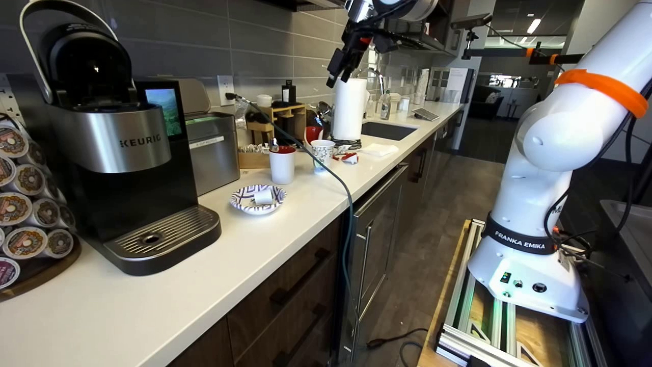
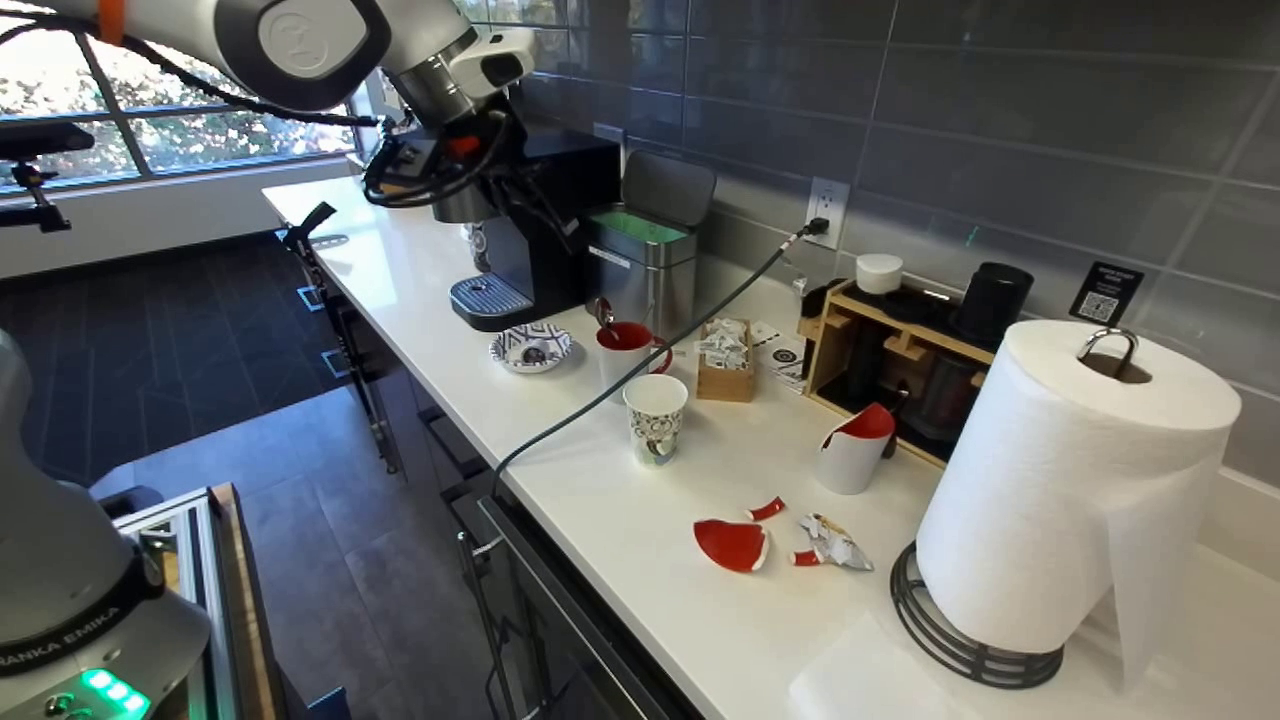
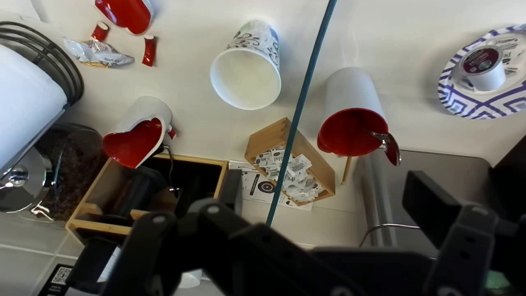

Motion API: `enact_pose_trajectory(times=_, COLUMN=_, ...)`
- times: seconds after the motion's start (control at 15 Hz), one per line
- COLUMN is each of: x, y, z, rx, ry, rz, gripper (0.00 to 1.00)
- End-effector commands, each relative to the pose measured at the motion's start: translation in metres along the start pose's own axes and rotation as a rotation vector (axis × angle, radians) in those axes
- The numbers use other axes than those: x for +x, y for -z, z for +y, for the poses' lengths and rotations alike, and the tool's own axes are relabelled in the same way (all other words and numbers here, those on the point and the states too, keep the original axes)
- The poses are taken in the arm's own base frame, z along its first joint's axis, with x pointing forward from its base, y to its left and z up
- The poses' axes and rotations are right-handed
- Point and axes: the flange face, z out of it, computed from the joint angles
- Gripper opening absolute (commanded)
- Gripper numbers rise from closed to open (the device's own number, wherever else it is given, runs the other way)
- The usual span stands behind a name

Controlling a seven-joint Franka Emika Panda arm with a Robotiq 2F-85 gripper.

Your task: Move the straw from the left cup to the right cup

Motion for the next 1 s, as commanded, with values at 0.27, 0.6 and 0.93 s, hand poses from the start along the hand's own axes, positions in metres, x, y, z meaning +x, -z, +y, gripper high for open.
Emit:
enact_pose_trajectory(times=0.27, x=0.000, y=-0.036, z=-0.019, rx=0.050, ry=-0.013, rz=-0.034, gripper=1.00)
enact_pose_trajectory(times=0.6, x=0.006, y=-0.097, z=-0.054, rx=0.102, ry=-0.043, rz=0.021, gripper=1.00)
enact_pose_trajectory(times=0.93, x=0.016, y=-0.151, z=-0.074, rx=0.085, ry=-0.037, rz=0.097, gripper=1.00)
